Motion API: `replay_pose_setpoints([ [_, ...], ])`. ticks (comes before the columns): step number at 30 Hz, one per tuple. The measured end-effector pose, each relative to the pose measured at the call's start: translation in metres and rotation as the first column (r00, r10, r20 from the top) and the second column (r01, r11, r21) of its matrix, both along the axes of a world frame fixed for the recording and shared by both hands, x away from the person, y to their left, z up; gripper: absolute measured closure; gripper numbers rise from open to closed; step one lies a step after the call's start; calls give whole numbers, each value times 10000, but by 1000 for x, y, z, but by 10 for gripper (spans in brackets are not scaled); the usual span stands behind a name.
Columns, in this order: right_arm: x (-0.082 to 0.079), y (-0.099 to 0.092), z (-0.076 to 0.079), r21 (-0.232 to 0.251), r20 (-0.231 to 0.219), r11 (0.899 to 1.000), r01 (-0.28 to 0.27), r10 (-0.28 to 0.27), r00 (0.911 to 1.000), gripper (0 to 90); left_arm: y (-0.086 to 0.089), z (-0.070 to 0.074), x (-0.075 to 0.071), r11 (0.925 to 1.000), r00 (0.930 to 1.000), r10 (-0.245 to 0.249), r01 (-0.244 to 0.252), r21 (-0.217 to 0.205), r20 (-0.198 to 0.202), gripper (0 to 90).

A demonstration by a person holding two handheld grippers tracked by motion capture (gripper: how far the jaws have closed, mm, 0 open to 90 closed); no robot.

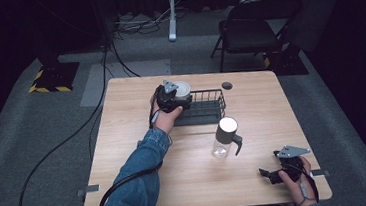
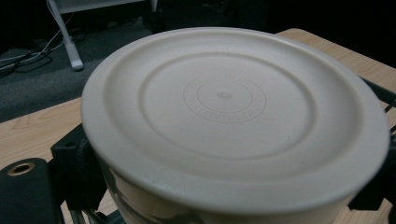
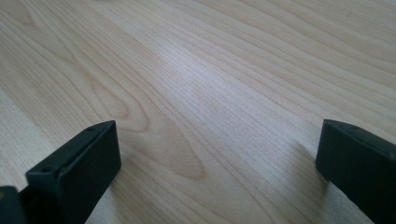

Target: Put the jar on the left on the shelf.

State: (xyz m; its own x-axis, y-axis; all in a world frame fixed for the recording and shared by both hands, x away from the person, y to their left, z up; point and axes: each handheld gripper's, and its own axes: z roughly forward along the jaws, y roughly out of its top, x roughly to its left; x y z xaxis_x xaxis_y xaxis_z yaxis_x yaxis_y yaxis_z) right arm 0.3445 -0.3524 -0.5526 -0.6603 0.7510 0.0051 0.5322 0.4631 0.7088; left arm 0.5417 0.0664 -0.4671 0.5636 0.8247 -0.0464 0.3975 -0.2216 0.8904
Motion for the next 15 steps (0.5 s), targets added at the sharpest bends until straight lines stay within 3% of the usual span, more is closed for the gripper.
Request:
replay_pose_setpoints([
  [15,0,0,0,0,0,10000,1,-1,10000,0,-3,-13,4,9992,9995,-67,79,379,-292,96],
])
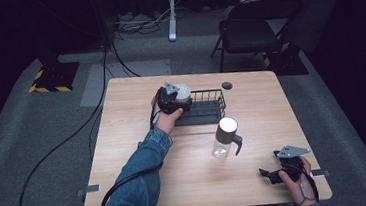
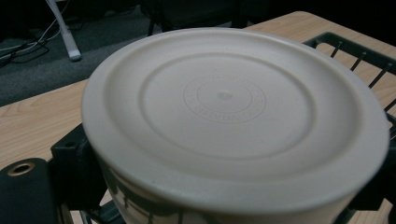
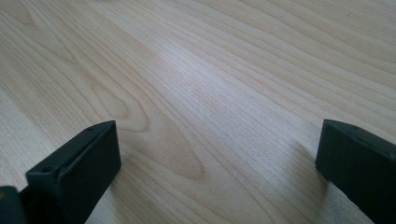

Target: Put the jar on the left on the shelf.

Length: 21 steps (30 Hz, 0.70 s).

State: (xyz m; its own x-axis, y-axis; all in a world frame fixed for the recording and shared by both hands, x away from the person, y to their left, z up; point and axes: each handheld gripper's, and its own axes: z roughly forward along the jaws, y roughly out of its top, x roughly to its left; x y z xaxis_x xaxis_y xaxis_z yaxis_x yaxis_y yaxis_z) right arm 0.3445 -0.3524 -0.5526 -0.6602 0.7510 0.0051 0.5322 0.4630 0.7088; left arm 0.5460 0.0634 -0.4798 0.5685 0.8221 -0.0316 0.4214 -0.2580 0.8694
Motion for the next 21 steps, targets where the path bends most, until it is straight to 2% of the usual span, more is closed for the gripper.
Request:
replay_pose_setpoints([
  [8,0,0,0,1,1,10000,-1,1,10000,0,0,-5,1,10000,9999,20,-19,51,-115,96],
  [15,0,0,0,-1,1,10000,0,0,10000,0,1,-8,0,9996,9999,-48,53,269,-158,95],
  [21,0,0,0,1,2,10000,-1,1,10000,0,2,-7,-1,9999,9996,57,-54,112,-263,93],
])
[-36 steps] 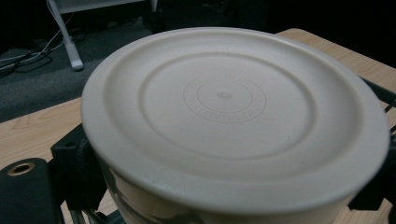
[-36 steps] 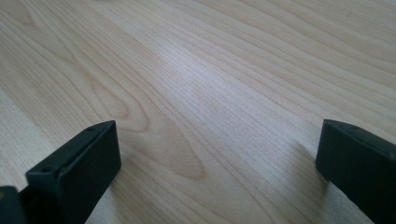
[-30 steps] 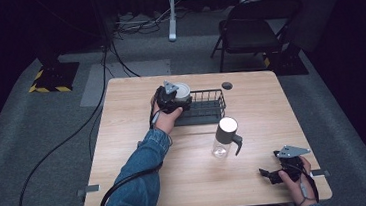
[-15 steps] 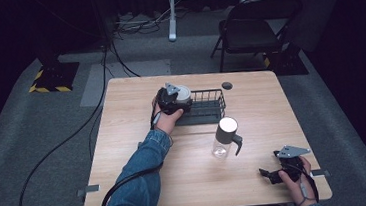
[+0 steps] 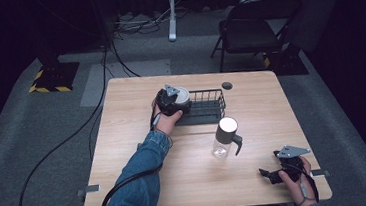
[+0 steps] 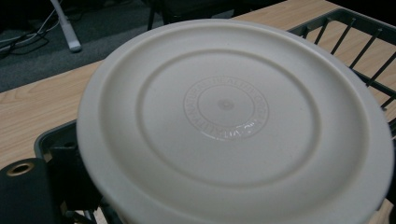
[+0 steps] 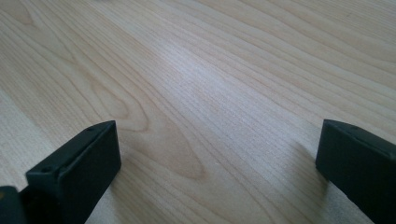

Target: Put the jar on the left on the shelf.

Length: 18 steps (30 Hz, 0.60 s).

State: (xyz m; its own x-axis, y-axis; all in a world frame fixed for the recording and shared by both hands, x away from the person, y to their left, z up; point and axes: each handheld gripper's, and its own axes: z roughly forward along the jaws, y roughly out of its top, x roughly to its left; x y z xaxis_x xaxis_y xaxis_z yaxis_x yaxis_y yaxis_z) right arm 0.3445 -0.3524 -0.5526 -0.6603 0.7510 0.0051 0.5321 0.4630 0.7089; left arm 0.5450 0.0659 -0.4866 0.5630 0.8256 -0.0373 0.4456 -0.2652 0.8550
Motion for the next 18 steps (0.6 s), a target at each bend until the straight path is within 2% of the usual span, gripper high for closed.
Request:
replay_pose_setpoints([
  [3,0,0,0,0,-2,10000,2,-2,10000,0,0,3,-2,9998,9998,27,-23,-172,189,65],
  [10,0,0,0,1,-2,10000,1,-1,10000,0,4,22,-7,9983,9978,208,-172,-562,634,40],
  [18,0,0,0,1,-4,10000,0,0,10000,0,4,38,-20,9986,9964,-11,56,-529,849,41],
])
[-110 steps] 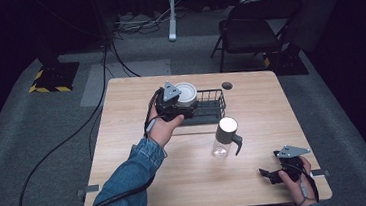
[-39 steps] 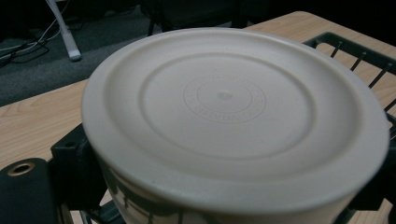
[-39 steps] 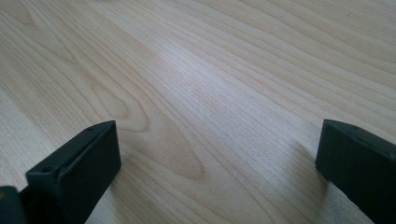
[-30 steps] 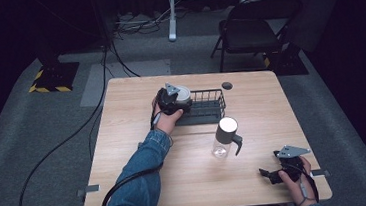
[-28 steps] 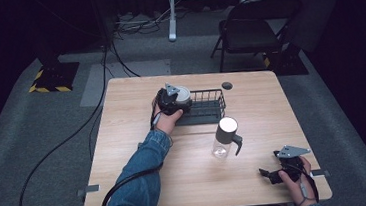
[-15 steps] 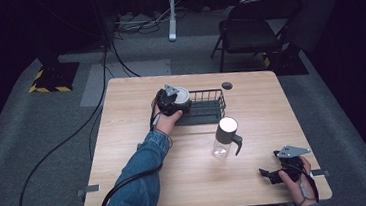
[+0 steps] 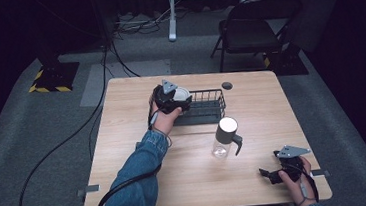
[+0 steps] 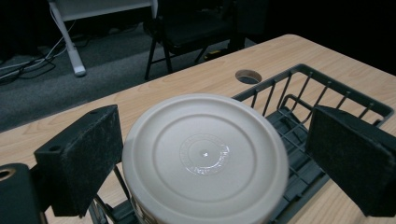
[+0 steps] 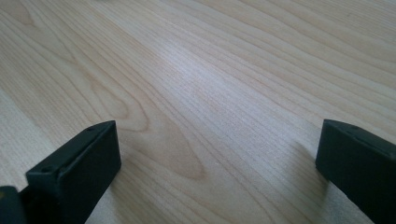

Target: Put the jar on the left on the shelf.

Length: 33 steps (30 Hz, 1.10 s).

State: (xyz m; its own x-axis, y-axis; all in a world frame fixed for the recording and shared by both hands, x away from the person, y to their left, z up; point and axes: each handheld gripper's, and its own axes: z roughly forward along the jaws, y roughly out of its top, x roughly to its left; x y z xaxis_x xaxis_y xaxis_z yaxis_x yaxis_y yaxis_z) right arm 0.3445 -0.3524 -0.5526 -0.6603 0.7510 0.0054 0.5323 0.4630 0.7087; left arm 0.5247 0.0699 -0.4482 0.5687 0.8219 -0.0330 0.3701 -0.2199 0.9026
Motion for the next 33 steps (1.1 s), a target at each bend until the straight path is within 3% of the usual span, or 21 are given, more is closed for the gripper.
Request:
replay_pose_setpoints([
  [11,0,0,0,1,-2,10000,-1,1,10000,0,2,30,-24,9989,9989,-260,244,412,391,54],
  [17,0,0,0,3,-4,10000,-1,1,10000,0,4,42,-37,9983,9975,-470,450,379,531,54],
  [33,0,0,0,2,-1,10000,-1,1,10000,0,22,49,-68,9951,9950,-897,877,447,448,56],
])
